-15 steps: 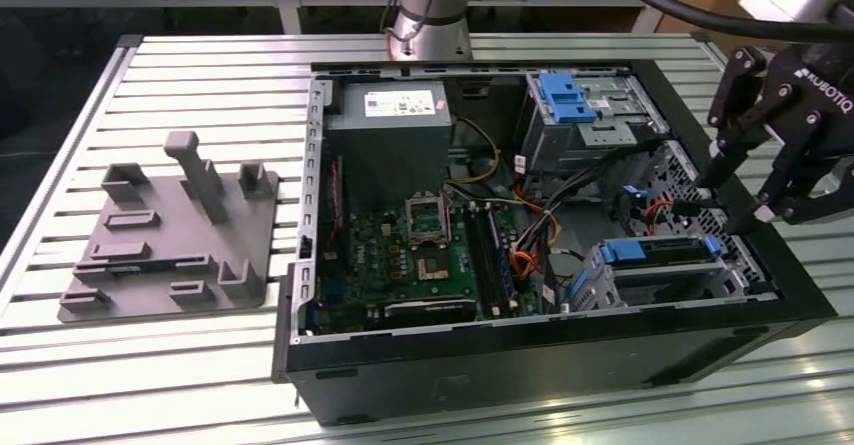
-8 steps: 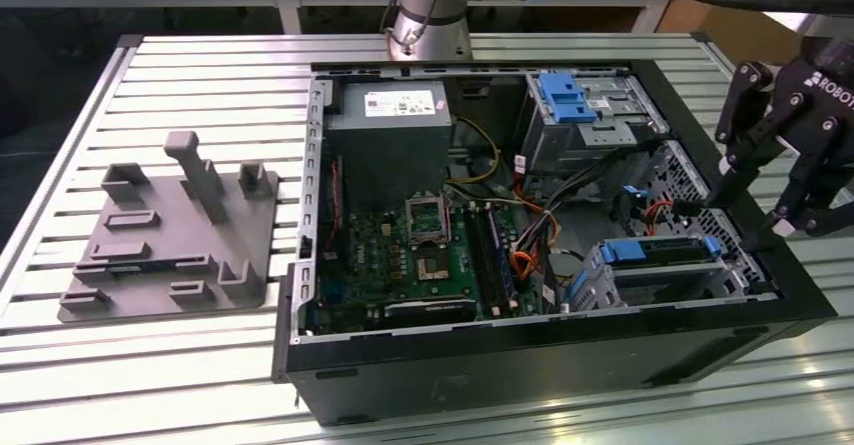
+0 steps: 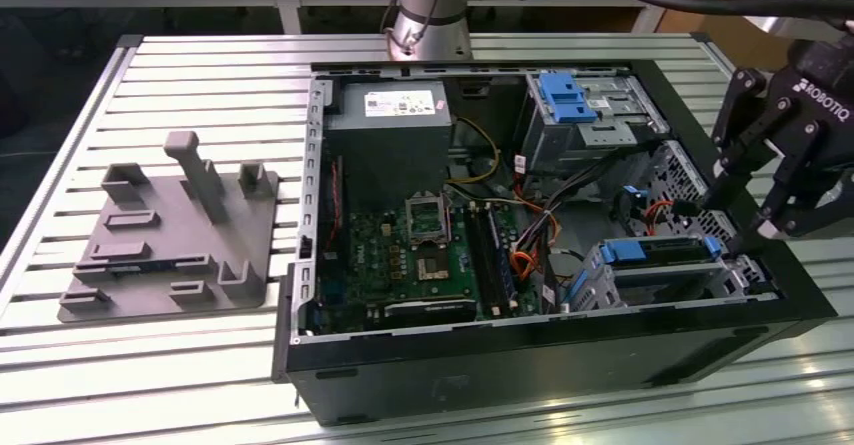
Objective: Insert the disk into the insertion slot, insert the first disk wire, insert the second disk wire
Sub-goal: 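Insert the first disk wire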
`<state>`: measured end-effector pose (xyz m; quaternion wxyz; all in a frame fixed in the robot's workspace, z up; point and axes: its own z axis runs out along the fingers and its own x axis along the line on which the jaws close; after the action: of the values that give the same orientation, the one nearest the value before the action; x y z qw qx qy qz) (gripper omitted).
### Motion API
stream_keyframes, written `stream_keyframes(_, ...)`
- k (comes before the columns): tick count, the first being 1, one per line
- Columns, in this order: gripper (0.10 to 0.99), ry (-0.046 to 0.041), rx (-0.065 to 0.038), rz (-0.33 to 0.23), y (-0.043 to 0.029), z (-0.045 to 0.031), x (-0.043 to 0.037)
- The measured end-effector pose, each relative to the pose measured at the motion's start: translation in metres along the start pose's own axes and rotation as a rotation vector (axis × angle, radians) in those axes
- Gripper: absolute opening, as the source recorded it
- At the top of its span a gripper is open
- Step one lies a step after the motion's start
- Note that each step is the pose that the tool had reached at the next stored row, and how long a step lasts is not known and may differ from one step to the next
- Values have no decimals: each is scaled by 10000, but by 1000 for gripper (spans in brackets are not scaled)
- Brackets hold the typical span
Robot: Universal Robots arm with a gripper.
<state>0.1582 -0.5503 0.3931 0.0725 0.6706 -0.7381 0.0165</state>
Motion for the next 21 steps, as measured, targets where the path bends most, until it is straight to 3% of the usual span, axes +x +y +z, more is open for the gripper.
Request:
stream_keyframes(3, 498, 96, 8, 8, 3, -1, -121)
stream_keyframes(9, 498, 135, 12, 12, -55, -12, -337)
stream_keyframes(12, 498, 180, 15, 16, -105, -8, -409)
stream_keyframes(17, 498, 471, 39, 40, -159, 16, -512)
stream_keyframes(21, 498, 503, 34, 99, -165, 54, -585)
